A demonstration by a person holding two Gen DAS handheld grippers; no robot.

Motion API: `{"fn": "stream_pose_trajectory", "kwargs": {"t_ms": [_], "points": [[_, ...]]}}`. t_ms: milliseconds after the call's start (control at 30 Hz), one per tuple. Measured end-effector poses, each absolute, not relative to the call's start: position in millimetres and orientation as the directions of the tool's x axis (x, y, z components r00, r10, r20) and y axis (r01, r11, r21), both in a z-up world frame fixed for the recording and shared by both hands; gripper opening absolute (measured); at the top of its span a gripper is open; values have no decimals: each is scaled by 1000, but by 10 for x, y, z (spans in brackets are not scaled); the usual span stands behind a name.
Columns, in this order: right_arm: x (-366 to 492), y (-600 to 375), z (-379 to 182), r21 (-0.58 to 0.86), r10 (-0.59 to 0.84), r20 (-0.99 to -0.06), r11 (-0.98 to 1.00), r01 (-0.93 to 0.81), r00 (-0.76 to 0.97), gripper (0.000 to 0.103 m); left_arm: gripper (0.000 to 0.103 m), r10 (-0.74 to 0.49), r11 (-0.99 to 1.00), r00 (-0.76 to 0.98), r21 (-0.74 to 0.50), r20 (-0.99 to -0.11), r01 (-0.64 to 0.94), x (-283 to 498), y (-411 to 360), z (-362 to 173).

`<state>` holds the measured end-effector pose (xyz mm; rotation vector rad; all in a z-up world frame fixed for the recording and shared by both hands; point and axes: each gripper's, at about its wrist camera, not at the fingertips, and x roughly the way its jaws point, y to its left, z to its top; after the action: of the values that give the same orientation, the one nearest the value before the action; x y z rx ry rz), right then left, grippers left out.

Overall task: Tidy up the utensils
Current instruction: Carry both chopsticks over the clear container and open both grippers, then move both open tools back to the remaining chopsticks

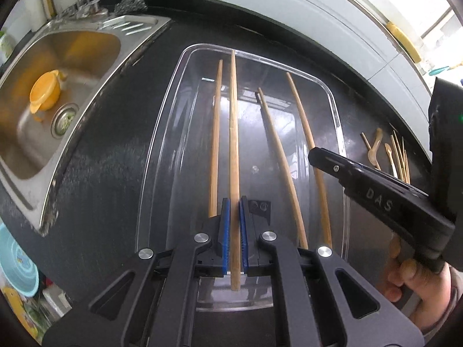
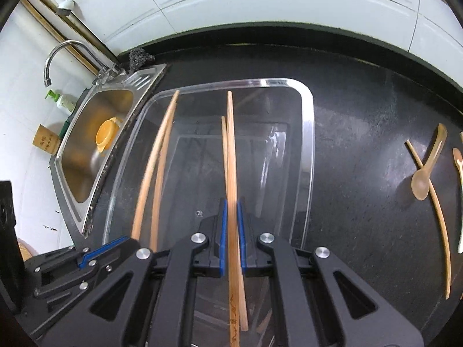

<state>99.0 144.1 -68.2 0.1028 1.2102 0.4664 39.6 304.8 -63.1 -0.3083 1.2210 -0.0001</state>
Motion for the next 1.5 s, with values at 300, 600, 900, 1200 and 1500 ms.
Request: {"fn": "stream_pose_trajectory", "kwargs": {"t_ms": [300,600,900,1200,1500], "points": [[1012,867,-75,172,304,-796,943,-285,524,96,97,-25,964,474,-147,-880,-223,338,3166,-31],[961,-934,209,167,102,-782,985,49,615,96,97,-75,987,491,-134,-868,-86,585,2309,209],[458,-2425,-159,142,-21,-814,962,233,580,96,97,-192,981,350,-177,-917,73,757,684,-338],[409,-2993,-557,88,-4,-873,982,166,489,96,97,-121,989,227,-137,-966,-57,1072,-75,-1093],[683,-3082,-866,70,47,-897,997,36,439,96,98,82,986,234,44,-969,-161,1142,-356,-1355]]}}
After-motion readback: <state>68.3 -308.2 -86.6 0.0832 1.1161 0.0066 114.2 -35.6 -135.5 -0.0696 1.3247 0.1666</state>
